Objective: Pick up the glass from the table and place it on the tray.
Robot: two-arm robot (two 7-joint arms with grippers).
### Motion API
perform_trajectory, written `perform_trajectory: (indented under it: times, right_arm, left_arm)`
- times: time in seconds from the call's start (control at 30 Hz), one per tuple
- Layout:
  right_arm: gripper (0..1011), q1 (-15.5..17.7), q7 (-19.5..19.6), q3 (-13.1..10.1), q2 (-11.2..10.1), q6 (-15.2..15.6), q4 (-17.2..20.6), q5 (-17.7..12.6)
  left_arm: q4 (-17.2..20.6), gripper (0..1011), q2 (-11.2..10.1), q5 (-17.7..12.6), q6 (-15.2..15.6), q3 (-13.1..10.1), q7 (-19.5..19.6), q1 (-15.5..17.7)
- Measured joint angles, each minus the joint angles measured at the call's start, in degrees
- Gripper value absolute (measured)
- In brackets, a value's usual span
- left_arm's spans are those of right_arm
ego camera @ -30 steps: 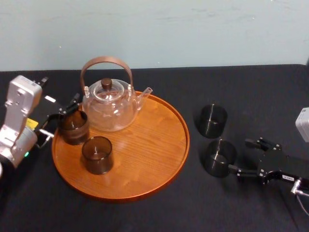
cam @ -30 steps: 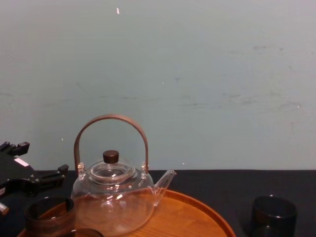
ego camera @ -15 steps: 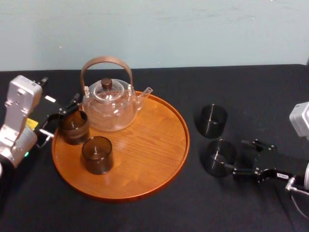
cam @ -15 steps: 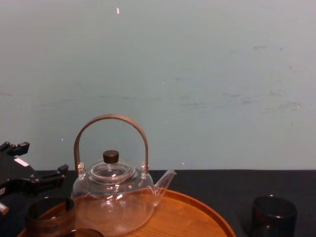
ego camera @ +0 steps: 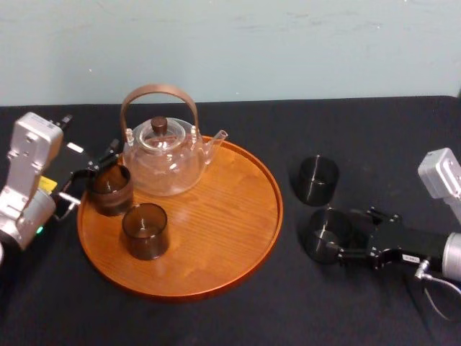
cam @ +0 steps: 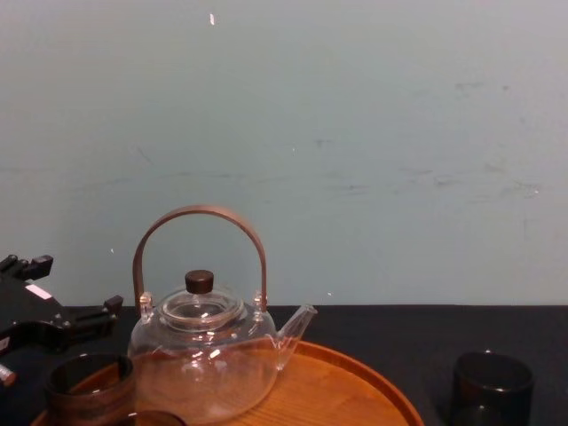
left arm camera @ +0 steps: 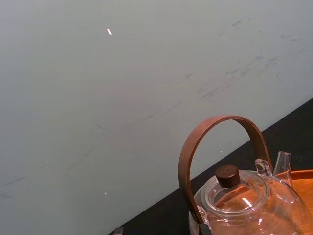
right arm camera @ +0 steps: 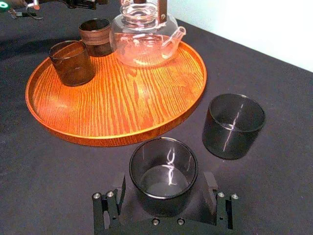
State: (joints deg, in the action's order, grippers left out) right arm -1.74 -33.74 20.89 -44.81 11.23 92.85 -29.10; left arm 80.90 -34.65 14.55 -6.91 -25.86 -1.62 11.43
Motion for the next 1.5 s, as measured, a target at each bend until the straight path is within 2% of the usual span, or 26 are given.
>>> perform_trajectory:
  times: [0.7, 0.83, 1.33, 1.5]
  right_arm:
    - [1002, -4.2, 0.5, 3.0, 1.4, 1.2, -2.0, 1.4]
    - [1002, -5.1, 1.1, 3.9, 1.8, 1.1, -2.3, 3.0]
    - [1002, -5.0, 1.0, 3.7, 1.7, 1.0, -2.3, 2.7]
    - [912, -4.9, 1.0, 3.7, 1.7, 1.0, -2.3, 2.7]
  left_arm:
    - [0.0, 1001, 0.0, 0.0, 0.0, 0.0, 0.0, 0.0]
    - [0.0, 1001, 0.0, 0.0, 0.0, 0.0, 0.0, 0.0]
    - [0.0, 1001, 0.0, 0.0, 0.0, 0.0, 0.0, 0.0]
    - [0.0, 1001, 0.0, 0.0, 0.0, 0.0, 0.0, 0.0]
